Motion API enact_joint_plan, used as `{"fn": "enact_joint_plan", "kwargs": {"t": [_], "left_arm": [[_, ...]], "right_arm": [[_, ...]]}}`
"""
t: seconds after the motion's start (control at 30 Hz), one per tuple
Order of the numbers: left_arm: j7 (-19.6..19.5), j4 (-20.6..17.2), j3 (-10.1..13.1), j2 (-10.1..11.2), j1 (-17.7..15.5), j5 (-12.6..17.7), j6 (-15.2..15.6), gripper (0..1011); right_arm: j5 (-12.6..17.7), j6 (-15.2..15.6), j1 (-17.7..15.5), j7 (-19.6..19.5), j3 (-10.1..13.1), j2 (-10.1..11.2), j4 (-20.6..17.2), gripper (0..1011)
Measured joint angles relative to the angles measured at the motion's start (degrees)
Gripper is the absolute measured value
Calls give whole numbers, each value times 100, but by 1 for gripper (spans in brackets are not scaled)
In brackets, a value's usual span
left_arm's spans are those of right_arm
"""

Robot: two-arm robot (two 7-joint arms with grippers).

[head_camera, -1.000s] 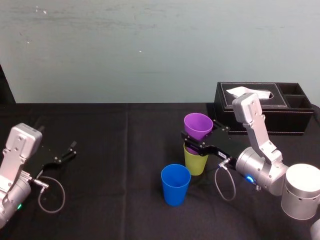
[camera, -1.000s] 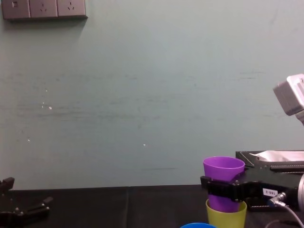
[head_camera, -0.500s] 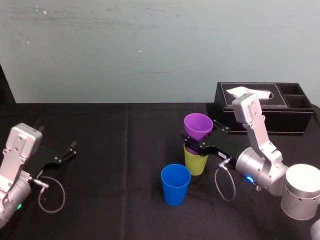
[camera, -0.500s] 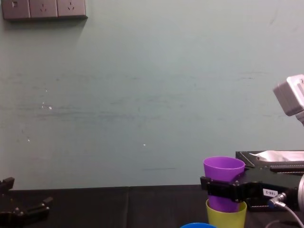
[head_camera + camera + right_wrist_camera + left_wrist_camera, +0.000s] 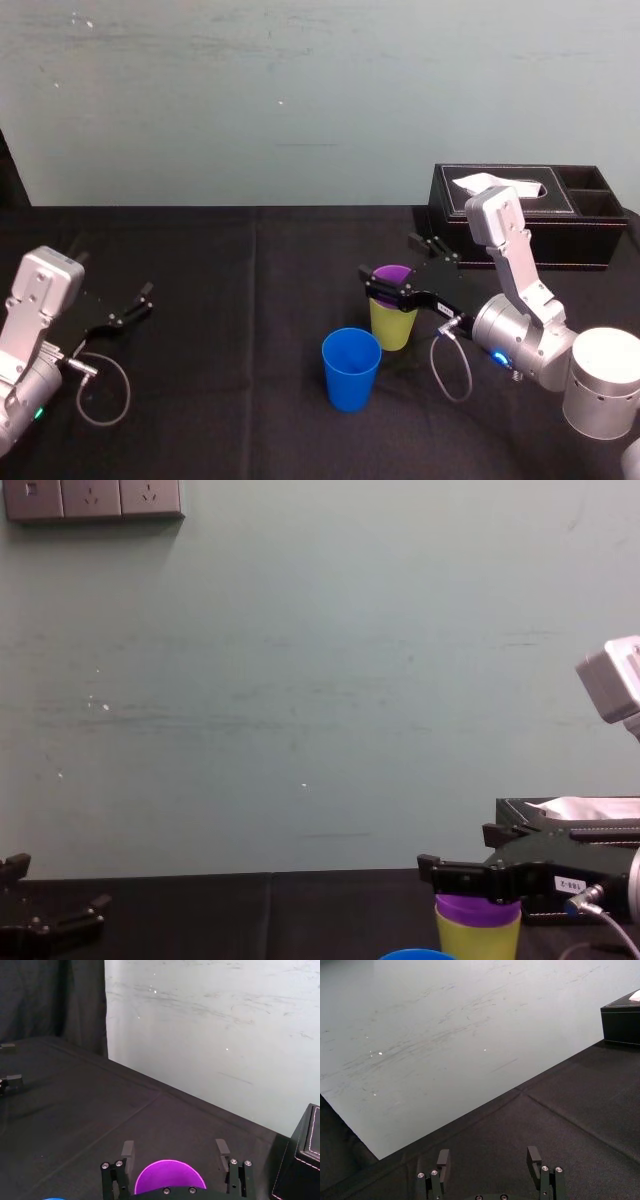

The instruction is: Stack the three plastic cups sequentially using one hand.

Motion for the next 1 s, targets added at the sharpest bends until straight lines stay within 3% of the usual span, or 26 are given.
{"fn": "enact_joint_plan", "kwargs": {"t": [0.17,0.47,0.7,1.0], "left_arm": [[0,0,0,0,0,0,0,1000],[0,0,0,0,0,0,0,1000],[0,0,0,0,0,0,0,1000],[0,0,0,0,0,0,0,1000]], "right_arm": [[1,-40,-21,2,3,10,-37,1004],[49,-136,-288,-41,125,115,-552,1004],[203,108,-779,-60,285,394,-1345,1004],[418,590,-1624,-54,523,947,-2267,1004]]}}
